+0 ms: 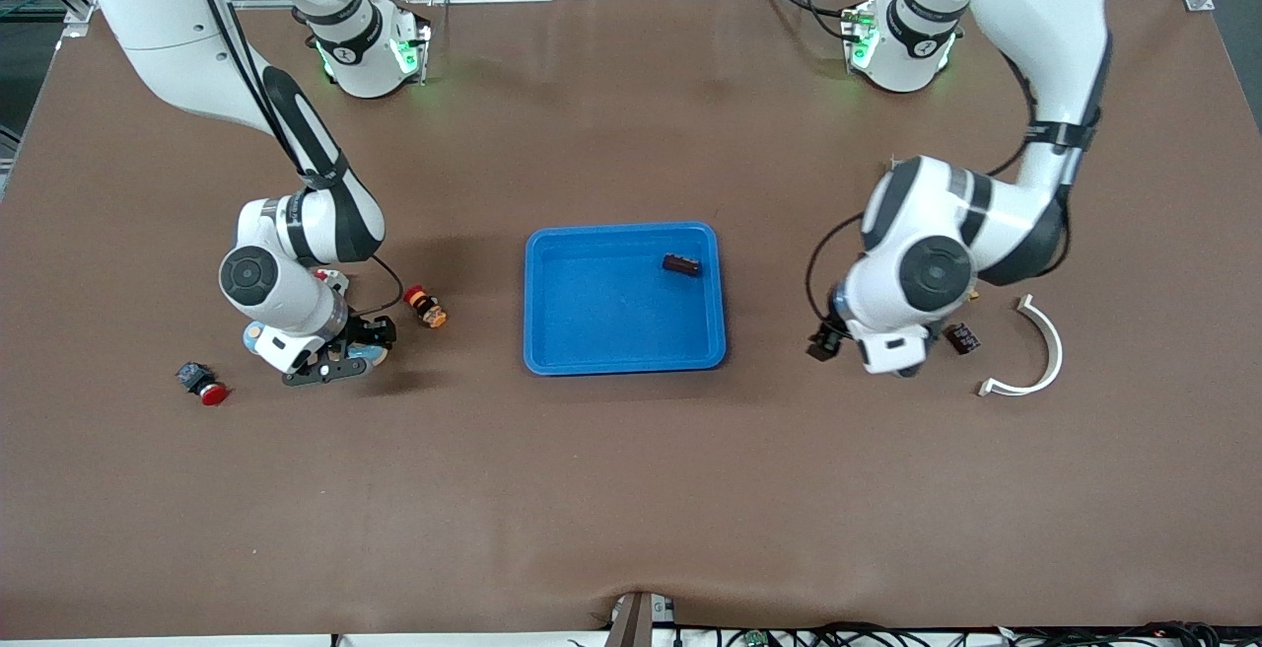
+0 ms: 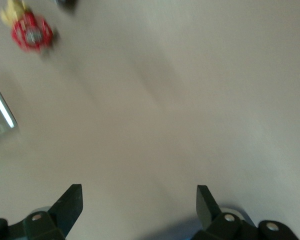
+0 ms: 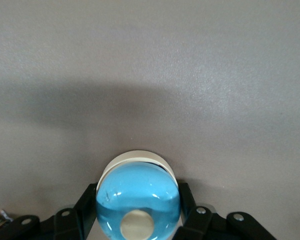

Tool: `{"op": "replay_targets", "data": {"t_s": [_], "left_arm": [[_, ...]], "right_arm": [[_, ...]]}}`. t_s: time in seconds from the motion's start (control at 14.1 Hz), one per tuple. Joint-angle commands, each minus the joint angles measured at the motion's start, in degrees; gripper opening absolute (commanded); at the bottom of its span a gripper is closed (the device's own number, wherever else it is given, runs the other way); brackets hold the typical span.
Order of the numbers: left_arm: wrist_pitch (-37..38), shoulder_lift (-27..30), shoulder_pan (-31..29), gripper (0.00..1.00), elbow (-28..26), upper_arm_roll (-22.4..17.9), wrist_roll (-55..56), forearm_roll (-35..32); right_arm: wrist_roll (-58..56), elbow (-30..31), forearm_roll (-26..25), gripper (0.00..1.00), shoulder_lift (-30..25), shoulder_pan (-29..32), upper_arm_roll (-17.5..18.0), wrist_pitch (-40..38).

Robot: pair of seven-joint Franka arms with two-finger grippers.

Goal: Place electrolytic capacitor and blue bell in tray
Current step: 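Lift the bell with the right gripper while the left gripper reaches the capacitor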

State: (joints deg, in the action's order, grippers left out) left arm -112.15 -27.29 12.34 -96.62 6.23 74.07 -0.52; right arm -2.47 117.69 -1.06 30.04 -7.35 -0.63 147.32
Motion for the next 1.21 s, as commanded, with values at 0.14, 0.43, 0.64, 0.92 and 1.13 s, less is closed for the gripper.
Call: {"op": "replay_targets", "data": {"t_s": [0.14,0.43,0.64,0.92,1.13], "left_arm": [[0.27,3.12,-5.55,1.00,-4.71,0.54,-8.13,-2.56],[-2.19,4.61,-11.10,1.00,-8.75,0.45,-17.98,-2.82],[-4.90,5.66,-15.14,1.00,-11.38,1.06,-21.50,-7.04],[-13.51,5.23,-17.51,1.00,-16.04,1.06,-21.86,-6.95],[-18.62,4.27,-18.14,0.97,-18.07,0.98,-21.86,-6.95]], "right_arm": [[0.71,-8.33,0.53,0.52,-1.56,-0.12,1.06,-15.97],[8.33,-13.26,5.45,0.51,-4.55,-2.65,1.86,-28.12],[20.18,-13.54,5.45,0.51,-6.48,-8.36,1.86,-30.33],[35.49,-13.54,5.45,0.51,-6.75,-17.59,1.77,-29.72],[42.96,-13.45,5.54,0.51,-6.49,-22.43,1.77,-27.80]]}}
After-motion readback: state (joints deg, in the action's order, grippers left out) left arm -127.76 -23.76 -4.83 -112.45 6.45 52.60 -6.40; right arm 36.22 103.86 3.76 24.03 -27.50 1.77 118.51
